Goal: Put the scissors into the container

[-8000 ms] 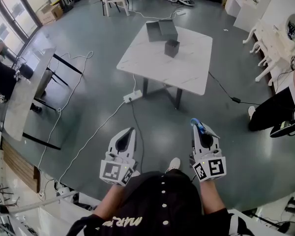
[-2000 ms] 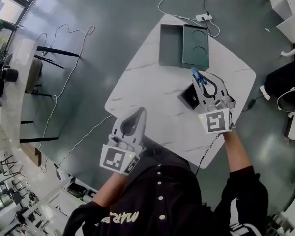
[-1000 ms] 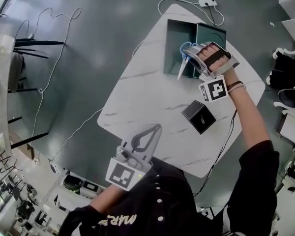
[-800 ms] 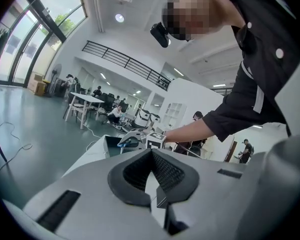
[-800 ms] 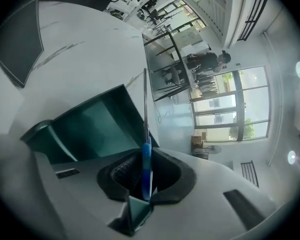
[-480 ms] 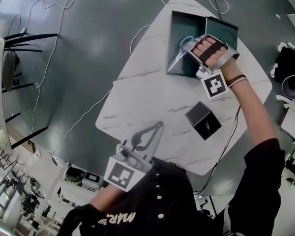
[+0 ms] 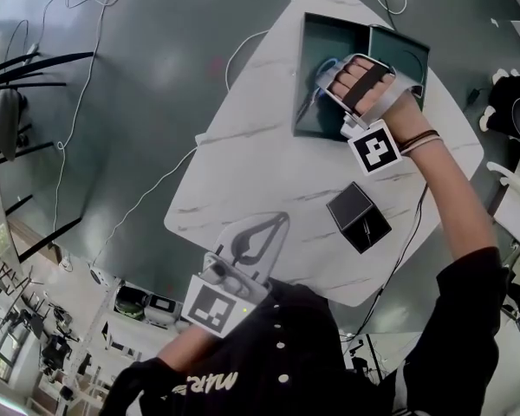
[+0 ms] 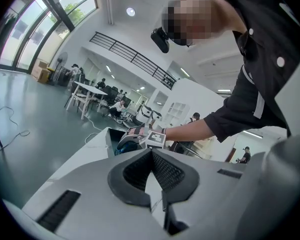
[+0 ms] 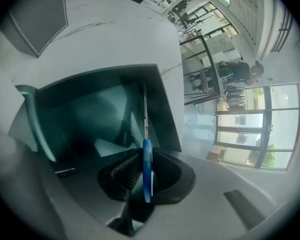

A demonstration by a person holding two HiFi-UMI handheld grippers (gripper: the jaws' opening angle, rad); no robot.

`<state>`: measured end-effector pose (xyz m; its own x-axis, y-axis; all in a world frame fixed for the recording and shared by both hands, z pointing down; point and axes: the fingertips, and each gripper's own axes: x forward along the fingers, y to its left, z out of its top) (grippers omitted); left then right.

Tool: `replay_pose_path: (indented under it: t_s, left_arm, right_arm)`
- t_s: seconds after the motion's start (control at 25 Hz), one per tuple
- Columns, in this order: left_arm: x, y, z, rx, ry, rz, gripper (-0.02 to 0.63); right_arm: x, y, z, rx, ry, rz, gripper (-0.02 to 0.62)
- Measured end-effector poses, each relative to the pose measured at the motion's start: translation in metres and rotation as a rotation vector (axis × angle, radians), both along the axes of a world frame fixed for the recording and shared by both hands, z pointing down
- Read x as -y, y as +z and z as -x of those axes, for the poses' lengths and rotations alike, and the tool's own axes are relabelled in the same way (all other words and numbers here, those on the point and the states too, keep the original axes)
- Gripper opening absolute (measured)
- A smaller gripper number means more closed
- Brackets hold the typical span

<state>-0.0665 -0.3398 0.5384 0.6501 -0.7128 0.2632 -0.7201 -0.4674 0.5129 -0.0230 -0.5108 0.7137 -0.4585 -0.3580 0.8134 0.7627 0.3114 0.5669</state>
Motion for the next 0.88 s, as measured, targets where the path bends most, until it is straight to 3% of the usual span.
replay_pose_path:
  t_s: [0.32, 0.6, 0.88]
  left_arm:
    - [0.001, 0.012, 0.000, -0.002, -0.001, 0.030, 0.025]
    - [-0.001, 0.012, 0.002, -0.003, -0.008, 0.030, 0.026]
    - [-0.005, -0.001, 0.000, 0.005, 0.007, -0.007, 0.026]
  right_arm:
    - [-0.008, 0.011, 0.013, 0.004, 0.100, 0.151, 0.098]
    - [-0.002, 0.003, 0.014, -0.021, 0.116, 0.134, 0.175]
    - [-0.004, -0.017, 0.003, 0.007, 0.172, 0.115, 0.170]
